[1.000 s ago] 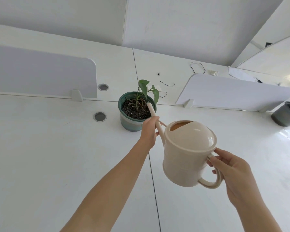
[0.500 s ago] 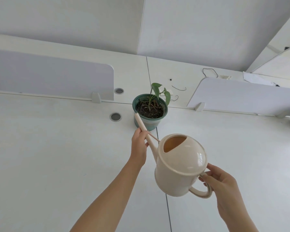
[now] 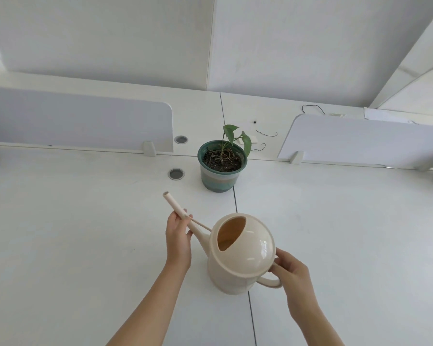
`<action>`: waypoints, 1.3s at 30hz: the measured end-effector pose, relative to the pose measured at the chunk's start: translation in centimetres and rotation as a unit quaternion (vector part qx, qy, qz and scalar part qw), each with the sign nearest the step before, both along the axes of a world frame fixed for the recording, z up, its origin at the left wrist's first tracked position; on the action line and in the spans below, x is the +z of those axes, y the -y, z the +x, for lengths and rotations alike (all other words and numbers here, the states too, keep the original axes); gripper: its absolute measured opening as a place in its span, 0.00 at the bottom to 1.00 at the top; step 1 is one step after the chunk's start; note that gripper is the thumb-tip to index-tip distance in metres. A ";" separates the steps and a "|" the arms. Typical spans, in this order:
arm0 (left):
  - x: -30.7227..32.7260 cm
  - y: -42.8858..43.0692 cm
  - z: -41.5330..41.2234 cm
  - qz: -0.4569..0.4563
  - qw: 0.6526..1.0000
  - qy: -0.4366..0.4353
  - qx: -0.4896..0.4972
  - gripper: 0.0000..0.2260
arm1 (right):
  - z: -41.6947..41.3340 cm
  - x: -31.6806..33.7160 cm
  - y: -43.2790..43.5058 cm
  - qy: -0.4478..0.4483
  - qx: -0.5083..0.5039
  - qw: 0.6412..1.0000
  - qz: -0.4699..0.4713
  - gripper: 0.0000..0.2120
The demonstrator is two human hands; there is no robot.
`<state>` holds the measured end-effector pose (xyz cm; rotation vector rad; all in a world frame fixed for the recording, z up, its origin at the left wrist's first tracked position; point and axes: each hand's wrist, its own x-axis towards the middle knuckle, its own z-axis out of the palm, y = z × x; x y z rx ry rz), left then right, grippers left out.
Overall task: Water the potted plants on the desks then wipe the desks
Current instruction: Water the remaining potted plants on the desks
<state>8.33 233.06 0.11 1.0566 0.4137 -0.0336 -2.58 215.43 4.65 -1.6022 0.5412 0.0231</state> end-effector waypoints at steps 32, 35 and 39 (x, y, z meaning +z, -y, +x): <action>1.5 -7.4 -5.8 0.169 0.983 -0.028 0.069 0.17 | 4.2 -3.7 -0.6 0.002 0.124 0.992 0.022 0.16; 3.5 -7.6 -5.4 0.164 0.982 0.008 0.089 0.14 | 6.1 -3.3 0.9 0.013 0.080 0.997 -0.003 0.16; 5.1 -6.3 -2.4 0.179 0.982 0.037 0.056 0.11 | 9.1 -2.0 2.1 0.036 0.077 0.996 -0.033 0.15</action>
